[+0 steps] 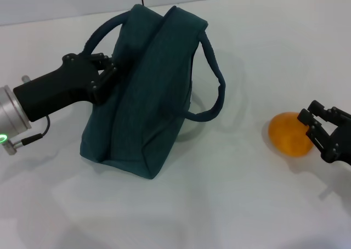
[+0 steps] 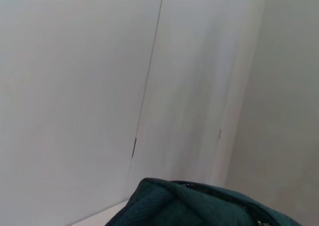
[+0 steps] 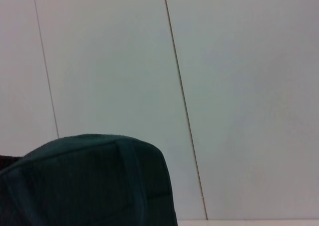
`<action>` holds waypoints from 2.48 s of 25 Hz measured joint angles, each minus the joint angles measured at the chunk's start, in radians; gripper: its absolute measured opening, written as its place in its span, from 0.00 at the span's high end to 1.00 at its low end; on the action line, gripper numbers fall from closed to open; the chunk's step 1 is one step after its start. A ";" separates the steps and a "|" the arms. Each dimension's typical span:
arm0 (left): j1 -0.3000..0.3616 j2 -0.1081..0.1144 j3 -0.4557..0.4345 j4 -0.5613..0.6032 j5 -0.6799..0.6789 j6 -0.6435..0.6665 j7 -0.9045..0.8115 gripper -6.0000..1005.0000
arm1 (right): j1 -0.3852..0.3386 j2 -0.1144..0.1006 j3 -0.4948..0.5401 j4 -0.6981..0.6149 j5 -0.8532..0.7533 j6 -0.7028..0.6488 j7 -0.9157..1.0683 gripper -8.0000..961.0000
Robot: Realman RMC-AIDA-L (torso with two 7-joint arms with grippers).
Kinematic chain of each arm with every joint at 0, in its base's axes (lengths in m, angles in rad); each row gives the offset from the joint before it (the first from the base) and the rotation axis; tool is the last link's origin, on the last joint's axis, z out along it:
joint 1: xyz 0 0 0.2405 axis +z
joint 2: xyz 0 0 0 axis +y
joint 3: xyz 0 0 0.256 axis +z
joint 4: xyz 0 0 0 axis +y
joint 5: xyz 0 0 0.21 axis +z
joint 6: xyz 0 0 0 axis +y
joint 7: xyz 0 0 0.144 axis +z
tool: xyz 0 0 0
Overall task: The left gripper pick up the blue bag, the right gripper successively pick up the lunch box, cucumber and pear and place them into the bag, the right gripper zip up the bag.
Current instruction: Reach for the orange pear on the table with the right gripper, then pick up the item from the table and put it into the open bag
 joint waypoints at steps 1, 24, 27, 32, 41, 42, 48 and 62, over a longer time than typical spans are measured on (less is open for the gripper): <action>0.000 0.000 0.000 0.000 0.000 0.000 0.000 0.94 | 0.001 0.000 0.000 0.000 0.000 0.005 0.002 0.68; 0.000 0.000 -0.007 0.000 -0.005 0.003 0.000 0.94 | 0.013 0.003 -0.004 0.016 -0.002 0.005 0.001 0.82; 0.000 0.000 -0.007 0.001 -0.005 0.003 0.000 0.94 | 0.015 0.003 -0.003 0.016 -0.002 0.004 0.000 0.84; 0.000 0.000 -0.007 0.003 -0.007 0.003 0.000 0.94 | 0.016 0.003 -0.004 0.016 -0.002 0.007 0.000 0.86; 0.007 -0.001 -0.006 0.000 -0.023 0.002 0.019 0.94 | 0.017 0.003 -0.002 0.015 -0.001 0.015 -0.017 0.91; 0.008 -0.001 -0.005 0.000 -0.026 0.002 0.022 0.94 | 0.017 0.003 0.000 0.015 0.001 0.015 -0.024 0.91; 0.011 -0.001 -0.008 0.000 -0.032 0.003 0.025 0.94 | 0.017 0.003 0.004 0.017 0.004 0.004 -0.036 0.92; 0.012 -0.003 -0.002 -0.053 -0.065 0.006 0.065 0.94 | 0.021 -0.001 -0.008 -0.043 -0.003 -0.030 -0.038 0.95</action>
